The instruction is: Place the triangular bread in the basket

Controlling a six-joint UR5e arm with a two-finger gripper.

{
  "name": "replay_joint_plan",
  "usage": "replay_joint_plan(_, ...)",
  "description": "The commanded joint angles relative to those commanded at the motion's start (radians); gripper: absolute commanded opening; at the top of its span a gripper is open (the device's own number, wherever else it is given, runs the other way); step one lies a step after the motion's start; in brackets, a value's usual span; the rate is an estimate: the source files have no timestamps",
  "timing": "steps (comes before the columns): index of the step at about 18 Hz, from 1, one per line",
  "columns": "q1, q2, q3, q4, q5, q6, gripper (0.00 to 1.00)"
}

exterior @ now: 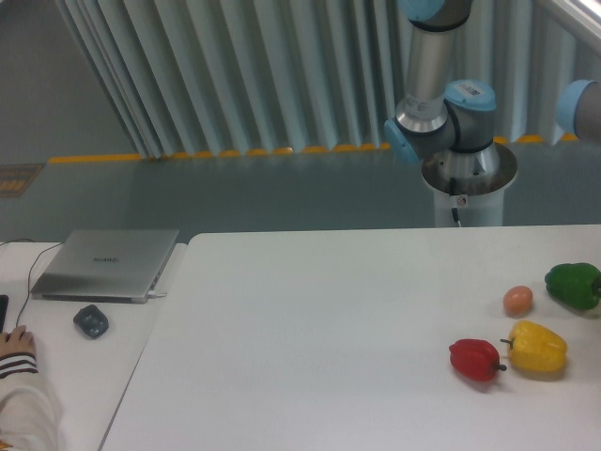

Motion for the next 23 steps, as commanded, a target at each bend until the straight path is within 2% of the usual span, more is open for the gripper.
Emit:
replay_joint_plan(1,0.015,-0.009,0.000,0.002,-0.003,0.000,0.10)
replay_joint_plan(3,0.018,-0.031,0.000,0.002,-0.006,0.000,0.42)
replay_joint_plan(5,0.031,-0.035,0.000,0.002,-0.015,0.005,1.00)
replay_joint_plan(8,0.048,-0.037,0.000,0.003,-0.066,0.005,1.00)
replay_joint_plan(16,0.051,-0.035,0.012,0.000,-0.086,0.014,1.00)
replay_joint_plan(19,0.037,-0.025,0.011,-0.014,-0.094,0.015,1.00)
replay_joint_plan(21,0.038,-0.015,0.012,-0.057,-0.136,0.015,1.00)
replay_joint_plan(23,0.038,-0.008,0.017,-0.075,-0.187,0.014,1.00)
